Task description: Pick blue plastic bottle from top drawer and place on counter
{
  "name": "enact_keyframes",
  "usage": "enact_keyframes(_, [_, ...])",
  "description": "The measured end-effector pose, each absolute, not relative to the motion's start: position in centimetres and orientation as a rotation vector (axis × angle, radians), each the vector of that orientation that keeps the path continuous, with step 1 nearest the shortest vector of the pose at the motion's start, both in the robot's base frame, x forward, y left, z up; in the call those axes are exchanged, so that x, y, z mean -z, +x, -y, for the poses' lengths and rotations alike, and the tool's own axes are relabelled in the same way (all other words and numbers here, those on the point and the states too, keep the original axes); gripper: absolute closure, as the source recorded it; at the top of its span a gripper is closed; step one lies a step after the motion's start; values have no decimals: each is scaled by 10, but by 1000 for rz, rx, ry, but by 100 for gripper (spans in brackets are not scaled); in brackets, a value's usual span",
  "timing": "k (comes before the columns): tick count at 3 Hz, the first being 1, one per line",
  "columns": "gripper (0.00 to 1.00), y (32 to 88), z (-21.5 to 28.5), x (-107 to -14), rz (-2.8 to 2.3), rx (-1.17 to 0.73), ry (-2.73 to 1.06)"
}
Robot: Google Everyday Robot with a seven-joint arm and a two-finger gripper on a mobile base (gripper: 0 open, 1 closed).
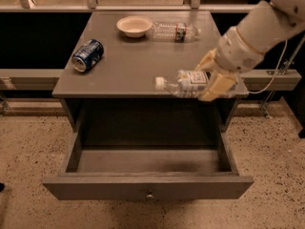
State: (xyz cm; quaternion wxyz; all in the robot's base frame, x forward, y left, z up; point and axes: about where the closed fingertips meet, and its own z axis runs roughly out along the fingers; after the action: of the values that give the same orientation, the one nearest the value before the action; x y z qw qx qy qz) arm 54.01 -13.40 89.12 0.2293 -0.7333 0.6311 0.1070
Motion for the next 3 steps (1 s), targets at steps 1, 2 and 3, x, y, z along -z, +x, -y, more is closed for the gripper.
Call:
enact_keyframes(1, [100,579,111,-904,-1805,-368,-2003])
enact_keyframes(2, [100,629,63,-910,-1811,-366,-2012])
enact_keyframes(3, [82,664,26,-887,-1808,-387,-2051])
